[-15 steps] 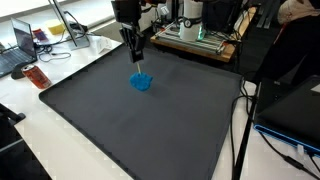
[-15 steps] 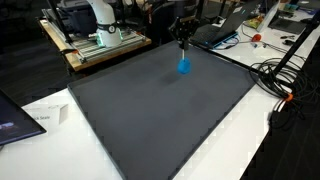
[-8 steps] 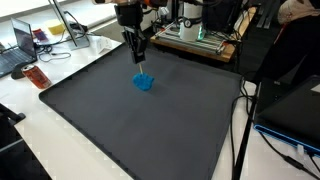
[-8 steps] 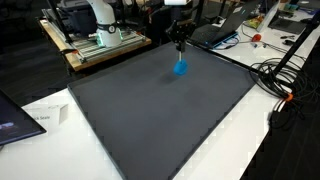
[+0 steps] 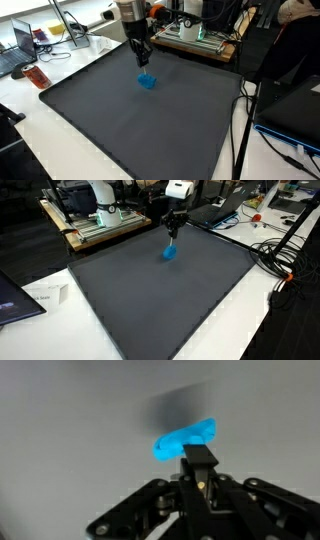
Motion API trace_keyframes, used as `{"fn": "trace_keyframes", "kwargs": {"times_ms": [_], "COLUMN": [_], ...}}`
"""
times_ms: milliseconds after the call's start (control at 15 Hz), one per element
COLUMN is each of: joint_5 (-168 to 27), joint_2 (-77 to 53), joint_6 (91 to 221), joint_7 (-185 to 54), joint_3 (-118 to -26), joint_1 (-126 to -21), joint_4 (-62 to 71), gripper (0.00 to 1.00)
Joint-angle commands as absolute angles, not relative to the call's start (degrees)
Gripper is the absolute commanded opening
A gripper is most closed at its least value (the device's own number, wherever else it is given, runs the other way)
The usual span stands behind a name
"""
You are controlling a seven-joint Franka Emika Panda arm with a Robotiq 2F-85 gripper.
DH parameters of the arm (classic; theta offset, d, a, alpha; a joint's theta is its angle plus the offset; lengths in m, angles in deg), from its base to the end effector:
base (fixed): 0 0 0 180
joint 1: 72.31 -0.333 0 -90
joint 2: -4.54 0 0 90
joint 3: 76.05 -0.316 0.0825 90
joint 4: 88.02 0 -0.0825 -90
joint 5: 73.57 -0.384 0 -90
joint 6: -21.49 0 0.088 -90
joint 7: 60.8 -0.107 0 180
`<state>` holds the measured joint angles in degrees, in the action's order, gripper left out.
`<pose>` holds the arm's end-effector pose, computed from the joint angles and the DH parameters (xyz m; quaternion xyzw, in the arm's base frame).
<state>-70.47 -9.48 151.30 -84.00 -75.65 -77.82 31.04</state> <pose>0.5730 0.0499 0.3058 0.9896 -0.1393 -0.0225 0.0275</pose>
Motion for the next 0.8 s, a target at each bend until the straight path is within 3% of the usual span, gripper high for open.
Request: {"fn": "trace_keyframes", "kwargs": {"times_ms": [0, 733], "joint_5": [-69.4, -63.3], "joint_2": [-10.1, -11.9], "joint_6": [152.2, 166.0], "joint_7": [-86.3, -97.0], "joint_3": [-75.4, -72.8], "joint_1": [-78.5, -80.8], "joint_4": [29.5, 28.6], "gripper": [0.03, 0.03]}}
